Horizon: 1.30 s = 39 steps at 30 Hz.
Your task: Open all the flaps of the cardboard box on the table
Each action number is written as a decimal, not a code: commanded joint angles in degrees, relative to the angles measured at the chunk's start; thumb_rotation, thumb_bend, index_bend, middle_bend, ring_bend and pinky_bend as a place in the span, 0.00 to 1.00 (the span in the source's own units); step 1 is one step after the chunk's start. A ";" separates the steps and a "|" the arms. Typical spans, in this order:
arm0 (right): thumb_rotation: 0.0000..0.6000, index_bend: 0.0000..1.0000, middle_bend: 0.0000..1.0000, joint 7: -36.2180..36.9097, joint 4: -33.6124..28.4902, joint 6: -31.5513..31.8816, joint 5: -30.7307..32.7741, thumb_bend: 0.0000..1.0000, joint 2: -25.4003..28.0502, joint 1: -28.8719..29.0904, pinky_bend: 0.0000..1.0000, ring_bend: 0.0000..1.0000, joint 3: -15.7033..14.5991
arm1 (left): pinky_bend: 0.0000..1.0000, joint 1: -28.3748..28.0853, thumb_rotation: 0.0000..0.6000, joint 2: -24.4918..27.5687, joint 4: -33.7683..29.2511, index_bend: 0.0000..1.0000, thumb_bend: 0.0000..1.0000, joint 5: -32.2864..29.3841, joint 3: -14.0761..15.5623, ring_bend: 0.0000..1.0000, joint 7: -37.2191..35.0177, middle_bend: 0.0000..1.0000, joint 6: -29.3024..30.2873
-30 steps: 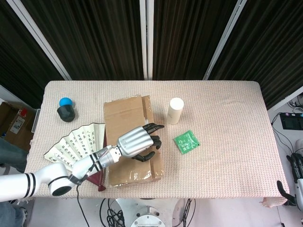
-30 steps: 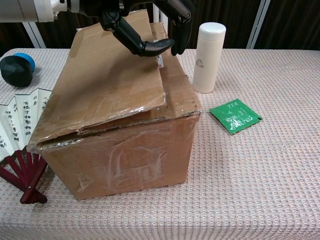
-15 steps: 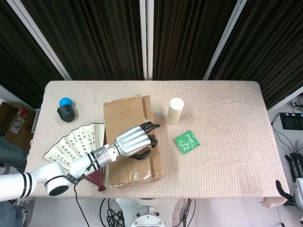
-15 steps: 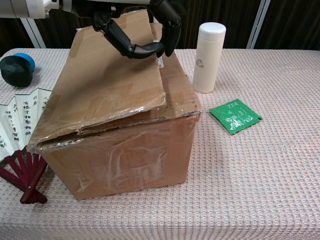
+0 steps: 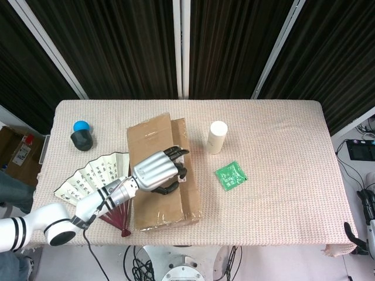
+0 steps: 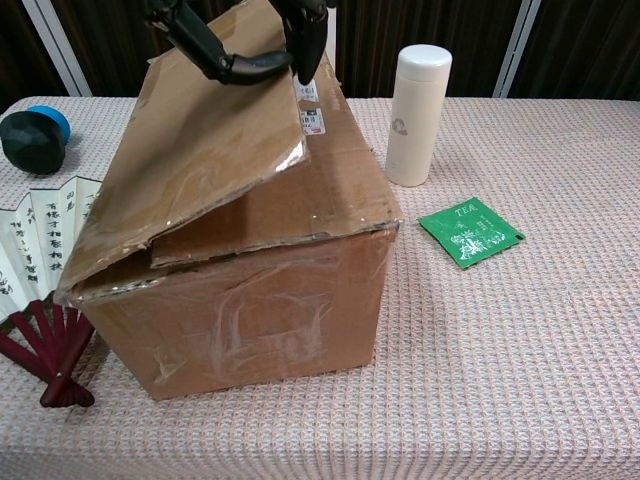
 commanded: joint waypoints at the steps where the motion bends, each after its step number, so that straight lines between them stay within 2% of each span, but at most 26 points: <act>1: 1.00 0.00 0.00 -0.14 -0.02 -0.14 -0.04 0.28 -0.10 0.12 0.00 0.00 0.00 | 0.14 0.63 0.69 2.03 -1.11 0.44 0.52 -1.22 -0.42 0.09 -0.72 0.49 0.28; 8: 1.00 0.00 0.00 -0.58 -0.29 -0.67 0.36 0.28 0.00 0.53 0.00 0.00 0.37 | 0.14 3.34 0.67 7.13 -4.39 0.44 0.52 -1.26 -0.13 0.09 -2.68 0.49 2.20; 12: 1.00 0.00 0.00 -0.73 -0.26 -1.26 0.53 0.28 -0.23 0.89 0.00 0.00 0.46 | 0.14 6.70 0.63 9.48 -5.81 0.44 0.52 1.12 0.29 0.09 -6.02 0.48 6.32; 16: 1.00 0.00 0.00 -1.42 -0.08 -2.21 1.12 0.28 -0.62 1.23 0.00 0.00 0.56 | 0.14 11.56 0.60 10.61 -5.65 0.44 0.52 5.30 1.16 0.09 -12.23 0.48 13.23; 21: 1.00 0.00 0.00 -2.14 -0.48 -2.09 1.16 0.28 -0.71 1.17 0.00 0.00 0.51 | 0.14 17.14 0.55 11.57 -4.00 0.44 0.52 9.07 3.16 0.09 -19.72 0.48 20.17; 28: 1.00 0.00 0.00 -4.12 -1.67 -2.02 0.70 0.28 -0.75 1.30 0.00 0.00 0.23 | 0.14 24.35 0.52 10.72 1.81 0.44 0.52 11.78 6.37 0.09 -29.48 0.48 28.11; 39: 1.00 0.00 0.00 -6.76 -3.53 -2.34 -0.21 0.27 -0.91 1.98 0.00 0.00 -0.05 | 0.14 31.79 0.43 13.86 7.64 0.43 0.52 12.46 7.39 0.09 -40.99 0.45 37.15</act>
